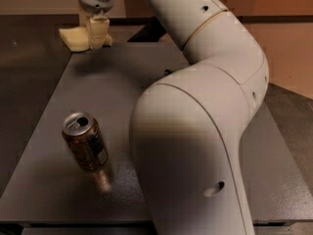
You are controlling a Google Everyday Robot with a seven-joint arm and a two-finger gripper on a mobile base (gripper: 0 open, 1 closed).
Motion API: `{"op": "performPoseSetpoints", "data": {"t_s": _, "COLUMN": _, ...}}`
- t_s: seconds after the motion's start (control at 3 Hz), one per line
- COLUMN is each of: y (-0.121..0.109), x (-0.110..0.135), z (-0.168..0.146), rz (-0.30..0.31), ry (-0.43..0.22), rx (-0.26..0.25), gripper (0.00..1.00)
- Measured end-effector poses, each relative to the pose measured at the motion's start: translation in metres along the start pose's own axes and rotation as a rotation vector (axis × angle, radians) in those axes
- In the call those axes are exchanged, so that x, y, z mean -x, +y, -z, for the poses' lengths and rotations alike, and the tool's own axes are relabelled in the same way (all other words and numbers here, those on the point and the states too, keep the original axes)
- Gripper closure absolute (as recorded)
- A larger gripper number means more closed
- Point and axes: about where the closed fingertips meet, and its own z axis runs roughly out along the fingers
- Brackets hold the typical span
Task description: Pick sponge
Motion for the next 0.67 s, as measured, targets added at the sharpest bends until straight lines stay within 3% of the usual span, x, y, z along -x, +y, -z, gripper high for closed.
{"op": "performPoseSetpoints", "data": {"t_s": 0.33, "y": -0.0095, "x": -0.0034, "z": 0.0328, "rz": -0.004, "ry": -0.066, "rx": -0.092, "gripper": 1.0}}
{"op": "performPoseSetpoints", "data": {"t_s": 0.67, "y": -0.0171, "x": -0.0015, "z": 0.0303, "rz": -0.005, "ry": -0.073, "rx": -0.116, "gripper": 1.0}}
